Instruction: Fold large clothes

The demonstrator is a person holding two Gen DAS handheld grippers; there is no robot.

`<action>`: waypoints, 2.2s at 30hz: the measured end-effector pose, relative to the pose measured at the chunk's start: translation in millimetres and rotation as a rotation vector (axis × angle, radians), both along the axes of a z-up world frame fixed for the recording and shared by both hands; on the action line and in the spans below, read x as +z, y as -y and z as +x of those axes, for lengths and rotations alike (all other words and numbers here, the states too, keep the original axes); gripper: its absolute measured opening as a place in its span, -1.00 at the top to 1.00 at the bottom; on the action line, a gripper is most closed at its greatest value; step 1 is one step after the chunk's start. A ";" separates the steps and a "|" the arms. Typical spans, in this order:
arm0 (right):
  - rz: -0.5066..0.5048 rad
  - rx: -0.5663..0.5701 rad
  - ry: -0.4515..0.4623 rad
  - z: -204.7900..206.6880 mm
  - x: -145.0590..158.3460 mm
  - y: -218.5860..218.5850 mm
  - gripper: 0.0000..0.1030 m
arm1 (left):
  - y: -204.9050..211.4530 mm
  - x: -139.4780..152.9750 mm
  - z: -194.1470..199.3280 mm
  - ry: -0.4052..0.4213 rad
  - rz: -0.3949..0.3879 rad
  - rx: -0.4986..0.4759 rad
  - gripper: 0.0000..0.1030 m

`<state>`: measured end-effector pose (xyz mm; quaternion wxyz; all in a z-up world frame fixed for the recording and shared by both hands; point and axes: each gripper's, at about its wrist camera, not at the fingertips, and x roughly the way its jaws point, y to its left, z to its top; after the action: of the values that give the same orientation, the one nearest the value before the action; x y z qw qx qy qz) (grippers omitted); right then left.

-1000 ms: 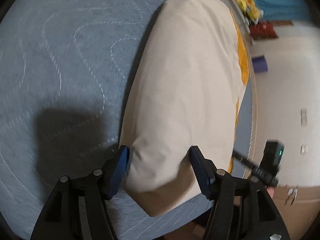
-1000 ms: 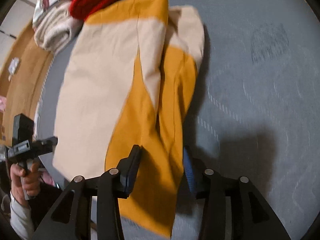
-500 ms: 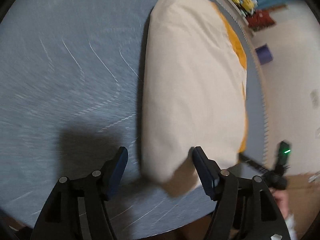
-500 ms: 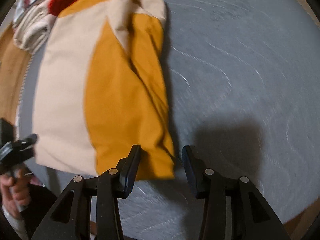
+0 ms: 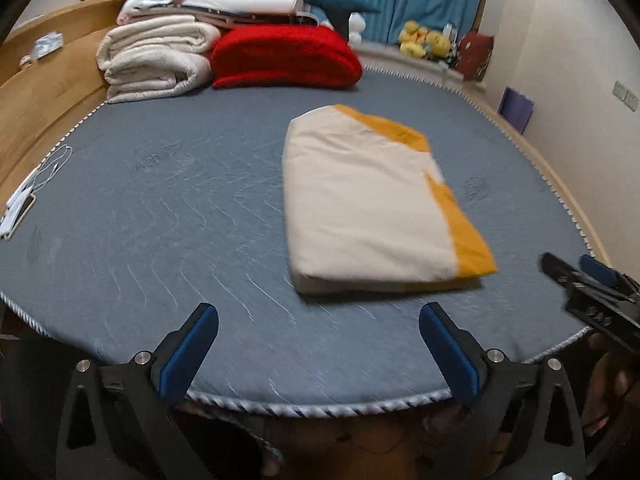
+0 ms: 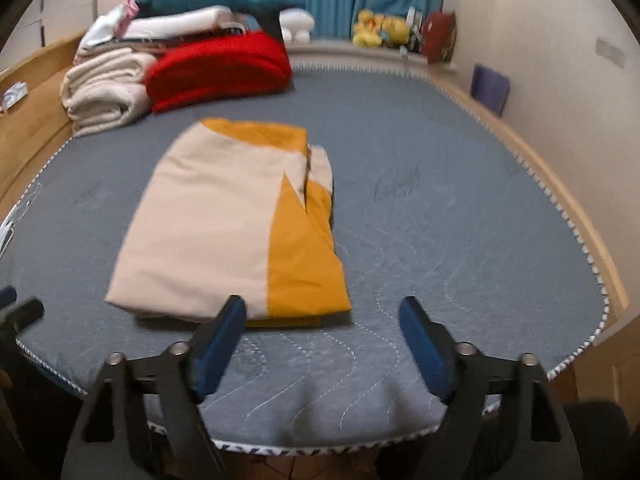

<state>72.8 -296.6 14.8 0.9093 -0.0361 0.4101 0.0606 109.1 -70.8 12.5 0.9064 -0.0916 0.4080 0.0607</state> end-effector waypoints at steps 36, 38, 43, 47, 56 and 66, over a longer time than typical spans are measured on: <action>-0.019 0.081 -0.013 -26.6 -12.6 -42.3 -0.69 | 17.2 -12.1 -14.6 0.067 -0.007 -0.037 -0.98; -0.020 0.079 -0.013 -26.1 -13.4 -43.1 -0.69 | 17.6 -11.9 -14.9 0.067 -0.006 -0.037 -0.98; -0.018 0.079 -0.015 -24.8 -14.4 -42.5 -0.69 | 17.6 -12.0 -14.8 0.067 -0.005 -0.037 -0.98; -0.019 0.080 -0.014 -24.7 -14.2 -42.1 -0.69 | 17.1 -11.9 -15.0 0.067 -0.006 -0.038 -0.98; -0.022 0.072 -0.016 -23.1 -18.3 -43.8 -0.69 | 18.2 -12.9 -14.1 0.065 -0.011 -0.039 -0.98; -0.020 0.069 -0.018 -22.9 -18.7 -44.5 -0.69 | 18.5 -13.6 -13.2 0.064 -0.010 -0.039 -0.98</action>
<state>49.9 -252.2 -3.9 0.9026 -0.0589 0.4173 0.0879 95.9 -89.3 -1.1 0.9195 -0.0903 0.3807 0.0380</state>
